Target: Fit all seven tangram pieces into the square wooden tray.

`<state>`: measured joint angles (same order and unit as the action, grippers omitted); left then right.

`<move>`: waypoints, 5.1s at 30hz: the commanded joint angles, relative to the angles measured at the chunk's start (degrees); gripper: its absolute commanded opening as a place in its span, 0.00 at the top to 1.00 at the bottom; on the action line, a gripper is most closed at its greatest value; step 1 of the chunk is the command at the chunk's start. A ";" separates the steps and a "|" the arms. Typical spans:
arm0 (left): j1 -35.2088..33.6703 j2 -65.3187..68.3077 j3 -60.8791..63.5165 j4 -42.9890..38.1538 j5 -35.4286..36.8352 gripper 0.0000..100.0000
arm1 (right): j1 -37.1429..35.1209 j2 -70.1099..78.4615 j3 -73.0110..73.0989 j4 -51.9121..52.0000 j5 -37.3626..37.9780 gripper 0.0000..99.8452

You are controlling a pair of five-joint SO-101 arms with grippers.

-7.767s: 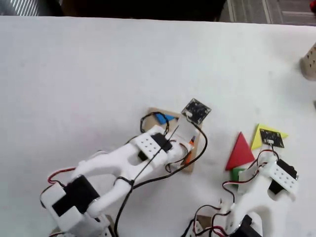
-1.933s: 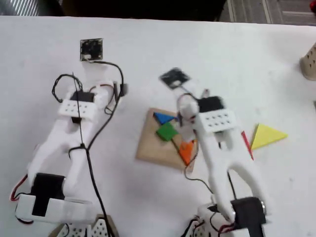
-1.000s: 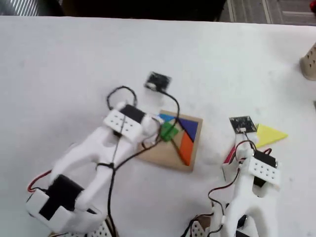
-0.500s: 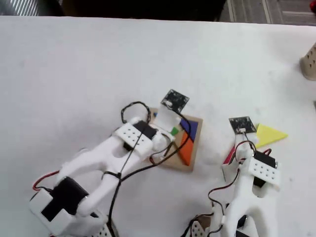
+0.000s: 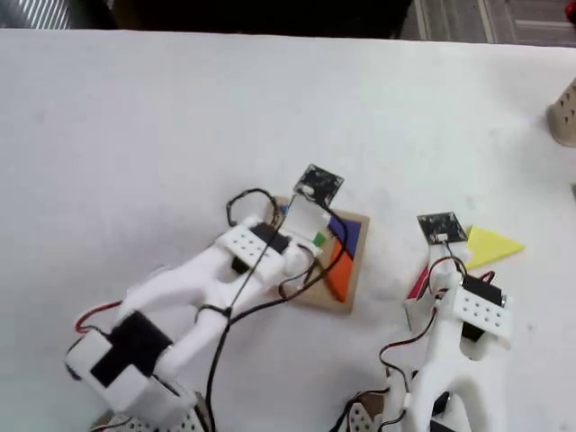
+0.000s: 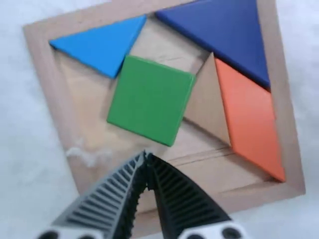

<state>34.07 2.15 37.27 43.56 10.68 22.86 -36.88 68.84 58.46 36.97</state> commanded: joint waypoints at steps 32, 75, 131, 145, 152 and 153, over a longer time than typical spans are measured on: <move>-3.56 4.09 -7.91 -8.62 0.70 0.98 | 0.31 -1.63 -0.18 -0.66 0.79 0.98; 3.65 0.22 -5.54 -8.35 0.62 0.98 | 0.31 -1.63 -0.18 -0.66 0.79 0.98; -0.22 16.04 -20.92 -1.32 3.34 0.98 | 0.31 -1.63 -0.09 -0.75 2.37 0.98; -0.04 4.70 -15.74 5.80 3.78 0.98 | 0.31 -1.63 -0.09 -0.75 2.29 0.98; 5.58 4.00 -8.97 -0.26 3.78 0.98 | 0.31 -1.63 -0.09 -0.75 2.29 0.98; 6.46 4.00 -8.53 -1.05 3.78 0.98 | 0.31 -1.63 -0.09 -0.75 2.29 0.98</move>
<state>36.62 9.45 27.69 46.02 14.11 22.86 -36.88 69.01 58.46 38.73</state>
